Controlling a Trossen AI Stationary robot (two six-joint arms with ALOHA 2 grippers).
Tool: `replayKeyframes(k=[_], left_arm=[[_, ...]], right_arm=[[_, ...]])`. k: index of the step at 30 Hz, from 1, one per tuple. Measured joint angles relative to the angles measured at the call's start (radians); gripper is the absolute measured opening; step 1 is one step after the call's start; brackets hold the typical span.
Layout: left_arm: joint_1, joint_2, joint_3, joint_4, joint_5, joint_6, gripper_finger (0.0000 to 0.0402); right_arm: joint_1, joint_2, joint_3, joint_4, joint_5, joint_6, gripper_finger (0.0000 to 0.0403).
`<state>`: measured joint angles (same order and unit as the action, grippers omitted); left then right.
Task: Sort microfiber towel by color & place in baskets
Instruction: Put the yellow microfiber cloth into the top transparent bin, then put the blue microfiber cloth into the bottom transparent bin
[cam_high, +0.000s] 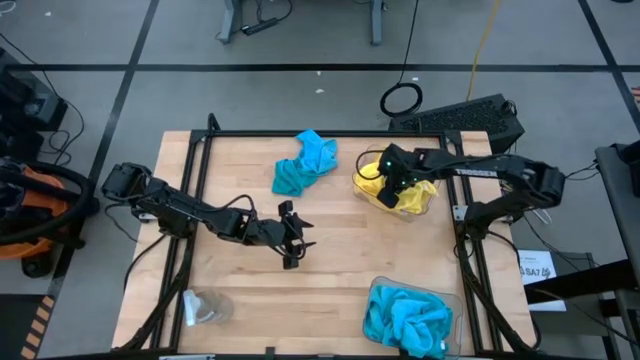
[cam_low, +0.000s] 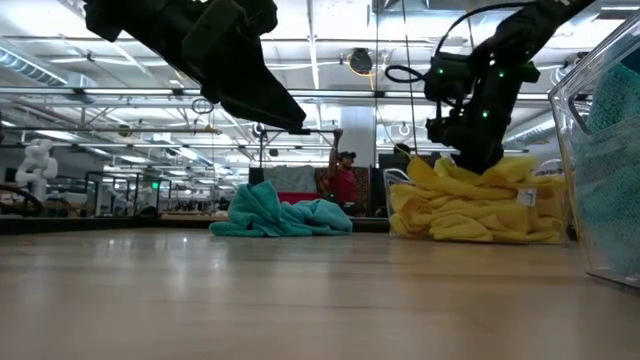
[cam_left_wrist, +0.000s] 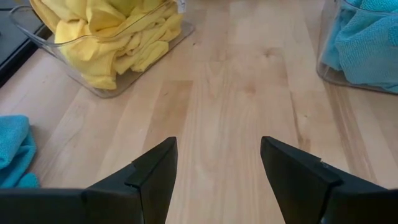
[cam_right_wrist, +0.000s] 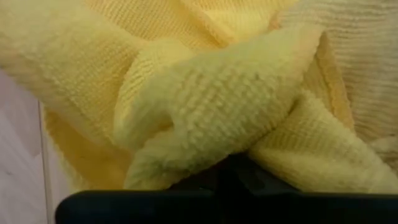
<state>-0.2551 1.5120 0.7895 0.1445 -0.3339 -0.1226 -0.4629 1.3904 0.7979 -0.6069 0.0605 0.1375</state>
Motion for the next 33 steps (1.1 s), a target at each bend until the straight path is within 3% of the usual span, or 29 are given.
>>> replayKeyframes(k=[8, 24, 33], left_arm=[[0.000, 0.000, 0.000, 0.001, 0.000, 0.000, 0.0238], [0.055, 0.000, 0.000, 0.004, -0.003, 0.025, 0.0238], [0.155, 0.000, 0.000, -0.013, -0.085, 0.035, 0.0238]], right_arm=[[0.006, -0.062, -0.001, -0.036, -0.026, 0.001, 0.0013], [0.052, -0.473, -0.003, -0.159, -0.119, 0.070, 0.0131], [0.088, -0.637, -0.003, -0.141, -0.119, 0.086, 0.0164]])
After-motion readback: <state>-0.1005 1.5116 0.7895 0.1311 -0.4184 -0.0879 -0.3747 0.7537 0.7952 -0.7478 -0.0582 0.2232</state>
